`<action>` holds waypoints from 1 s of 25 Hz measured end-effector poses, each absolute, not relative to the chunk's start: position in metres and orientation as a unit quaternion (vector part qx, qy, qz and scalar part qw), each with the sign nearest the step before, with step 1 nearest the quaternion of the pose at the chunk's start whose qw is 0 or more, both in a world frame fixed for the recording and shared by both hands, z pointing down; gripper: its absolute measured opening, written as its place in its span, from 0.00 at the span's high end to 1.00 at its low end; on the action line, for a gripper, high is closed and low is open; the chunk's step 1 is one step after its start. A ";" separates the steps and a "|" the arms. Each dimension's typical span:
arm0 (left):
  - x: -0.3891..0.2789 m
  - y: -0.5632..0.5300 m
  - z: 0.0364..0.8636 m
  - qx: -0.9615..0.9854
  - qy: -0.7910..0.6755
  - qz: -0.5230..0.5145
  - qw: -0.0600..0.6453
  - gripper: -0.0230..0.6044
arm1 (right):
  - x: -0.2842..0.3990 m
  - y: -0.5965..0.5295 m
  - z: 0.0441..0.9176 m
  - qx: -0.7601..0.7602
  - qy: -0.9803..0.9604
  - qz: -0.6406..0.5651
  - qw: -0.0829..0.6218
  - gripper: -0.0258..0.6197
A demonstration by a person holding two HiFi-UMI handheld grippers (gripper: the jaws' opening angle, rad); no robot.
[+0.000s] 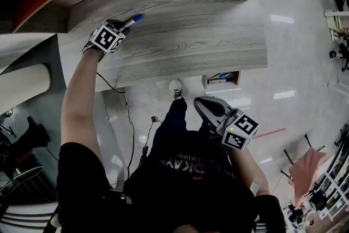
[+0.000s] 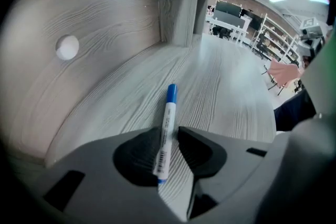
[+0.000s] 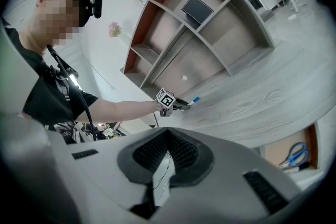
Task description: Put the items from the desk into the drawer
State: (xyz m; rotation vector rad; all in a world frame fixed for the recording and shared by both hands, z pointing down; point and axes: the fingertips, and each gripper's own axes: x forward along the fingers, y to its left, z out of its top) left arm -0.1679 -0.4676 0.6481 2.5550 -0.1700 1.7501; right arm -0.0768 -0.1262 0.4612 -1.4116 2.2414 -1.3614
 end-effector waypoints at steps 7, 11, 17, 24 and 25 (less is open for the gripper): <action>-0.170 -0.469 0.649 0.831 -0.061 0.551 0.054 0.77 | -0.080 -0.122 0.463 -0.476 0.747 -0.457 0.084 0.93; -0.171 -0.465 0.648 0.834 -0.072 0.545 0.048 0.81 | -0.082 -0.119 0.460 -0.479 0.747 -0.453 0.085 0.93; -0.168 -0.463 0.647 0.839 -0.106 0.532 0.032 0.85 | -0.080 -0.116 0.460 -0.482 0.747 -0.448 0.092 0.93; -0.161 -0.459 0.629 0.862 -0.159 0.478 0.058 0.85 | -0.074 -0.113 0.456 -0.486 0.747 -0.442 0.103 0.93; -0.157 -0.456 0.623 0.869 -0.162 0.464 0.062 0.85 | -0.072 -0.112 0.456 -0.487 0.747 -0.440 0.104 0.93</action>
